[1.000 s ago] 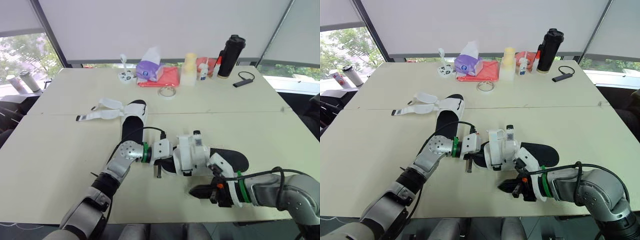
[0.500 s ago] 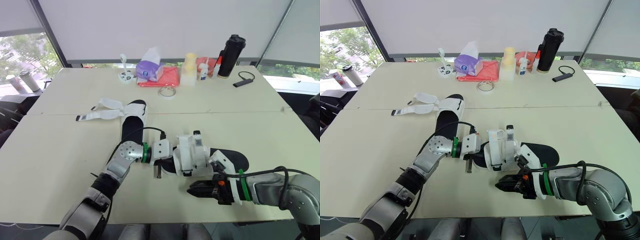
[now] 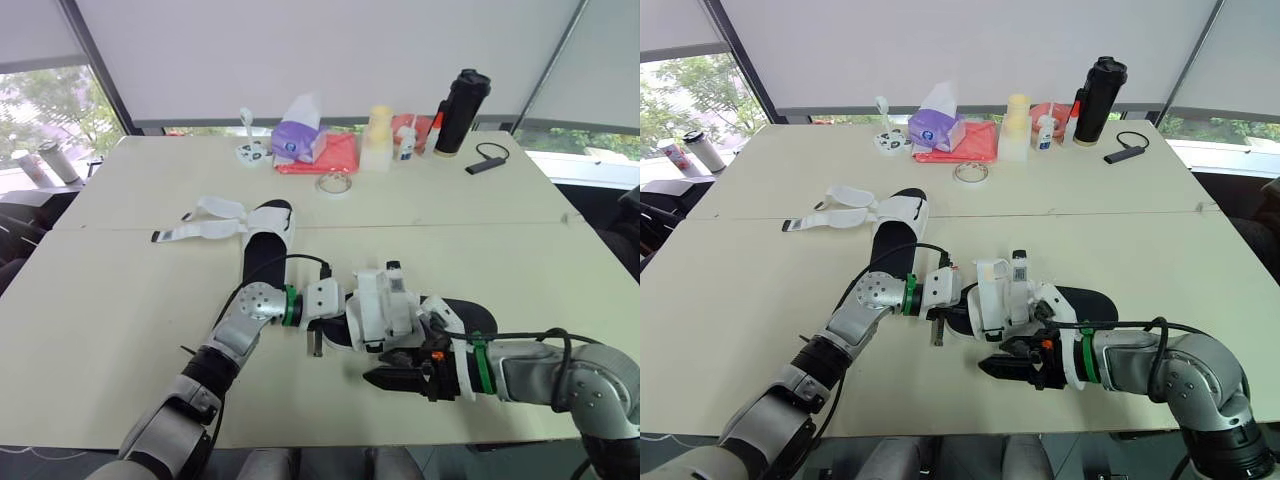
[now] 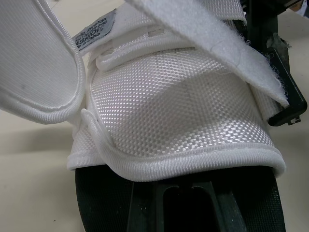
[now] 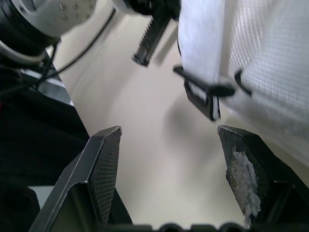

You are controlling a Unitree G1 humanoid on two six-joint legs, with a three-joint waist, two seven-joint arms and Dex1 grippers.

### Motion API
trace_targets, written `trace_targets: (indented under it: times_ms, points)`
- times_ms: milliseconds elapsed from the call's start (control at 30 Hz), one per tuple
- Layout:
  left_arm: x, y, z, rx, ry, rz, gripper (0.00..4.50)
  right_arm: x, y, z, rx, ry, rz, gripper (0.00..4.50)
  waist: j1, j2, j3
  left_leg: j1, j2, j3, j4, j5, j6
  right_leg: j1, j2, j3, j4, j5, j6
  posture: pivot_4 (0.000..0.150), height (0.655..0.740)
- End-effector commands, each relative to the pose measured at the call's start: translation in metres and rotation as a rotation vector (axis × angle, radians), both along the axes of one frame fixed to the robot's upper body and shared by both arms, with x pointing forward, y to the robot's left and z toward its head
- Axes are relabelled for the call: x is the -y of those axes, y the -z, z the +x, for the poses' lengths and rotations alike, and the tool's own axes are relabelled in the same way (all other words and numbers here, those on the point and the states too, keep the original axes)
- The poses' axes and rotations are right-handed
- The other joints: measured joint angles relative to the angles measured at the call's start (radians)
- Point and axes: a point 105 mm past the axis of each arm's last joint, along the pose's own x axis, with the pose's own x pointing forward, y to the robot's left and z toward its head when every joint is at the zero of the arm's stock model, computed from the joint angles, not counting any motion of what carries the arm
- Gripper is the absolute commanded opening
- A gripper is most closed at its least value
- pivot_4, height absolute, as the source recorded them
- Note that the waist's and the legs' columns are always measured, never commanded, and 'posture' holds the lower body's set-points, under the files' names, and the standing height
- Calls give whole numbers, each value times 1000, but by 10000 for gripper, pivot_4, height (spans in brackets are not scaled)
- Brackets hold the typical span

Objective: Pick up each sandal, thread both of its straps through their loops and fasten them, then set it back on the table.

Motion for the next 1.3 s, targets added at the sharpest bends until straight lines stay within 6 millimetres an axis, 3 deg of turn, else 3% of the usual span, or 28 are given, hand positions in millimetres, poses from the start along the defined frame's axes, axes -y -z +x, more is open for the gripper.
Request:
trace_targets:
  times_ms: [33,1067,1167,1300]
  points:
    - [-12,35,-8,-90,-16,122,0,-2,-12,4,42,1,32,33923,0,0,0,0,0,0,0,0,0,0,0,0,0,0,0,1500,7296]
    - [-11,35,-8,-86,-18,116,0,-11,-18,5,3,16,101,33923,-1,0,0,0,0,0,0,0,0,0,0,0,0,0,0,1500,7296]
    - [-10,35,-8,-85,-17,115,0,-11,-18,4,-4,20,106,25076,-1,0,0,0,0,0,0,0,0,0,0,0,0,0,0,1500,7296]
    - [-11,35,-8,-84,-16,119,0,-12,-16,5,-9,20,99,4508,0,0,0,0,0,0,0,0,0,-1,0,0,0,0,0,1500,7296]
